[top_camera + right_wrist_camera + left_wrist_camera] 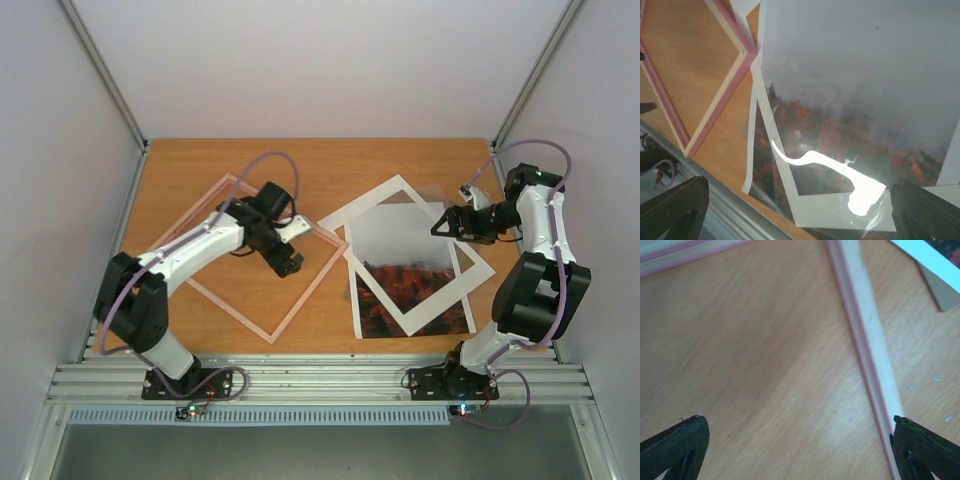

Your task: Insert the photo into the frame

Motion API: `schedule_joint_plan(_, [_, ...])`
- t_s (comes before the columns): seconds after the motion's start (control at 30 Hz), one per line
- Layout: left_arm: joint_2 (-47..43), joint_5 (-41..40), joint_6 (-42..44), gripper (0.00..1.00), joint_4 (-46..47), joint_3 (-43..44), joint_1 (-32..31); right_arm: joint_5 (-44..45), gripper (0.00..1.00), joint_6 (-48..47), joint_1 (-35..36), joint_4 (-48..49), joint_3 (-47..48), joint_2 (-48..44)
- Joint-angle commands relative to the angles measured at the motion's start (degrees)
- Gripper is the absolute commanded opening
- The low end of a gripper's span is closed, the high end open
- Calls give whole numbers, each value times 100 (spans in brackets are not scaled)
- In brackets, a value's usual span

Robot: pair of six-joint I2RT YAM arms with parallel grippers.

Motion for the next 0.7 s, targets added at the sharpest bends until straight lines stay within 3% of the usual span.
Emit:
schedule_joint_plan(0.0, [496, -322, -82, 99, 684, 106, -671, -19, 98, -218, 55, -304, -166, -200])
schedule_joint_plan(0.17, [1253, -597, -810, 99, 935, 369, -1193, 34, 98, -210, 59, -371, -215, -243])
schedule_joint_plan(0.27, [1690, -734, -1155, 94, 1102, 542, -1364, 53, 98, -169, 62, -388, -224, -256])
schedule_joint_plan(0.37, [2058, -779, -1321, 82, 1331, 676, -1421, 32, 98, -154, 66, -413, -249, -302])
schedule_joint_plan(0.47, [2320, -947, -1326, 62, 1429, 830, -1445, 48, 98, -152, 71, -419, -271, -337])
schedule_joint_plan(0.67, [2369, -1392, -826, 39, 1143, 728, -1438, 79, 98, -162, 66, -392, -262, -366])
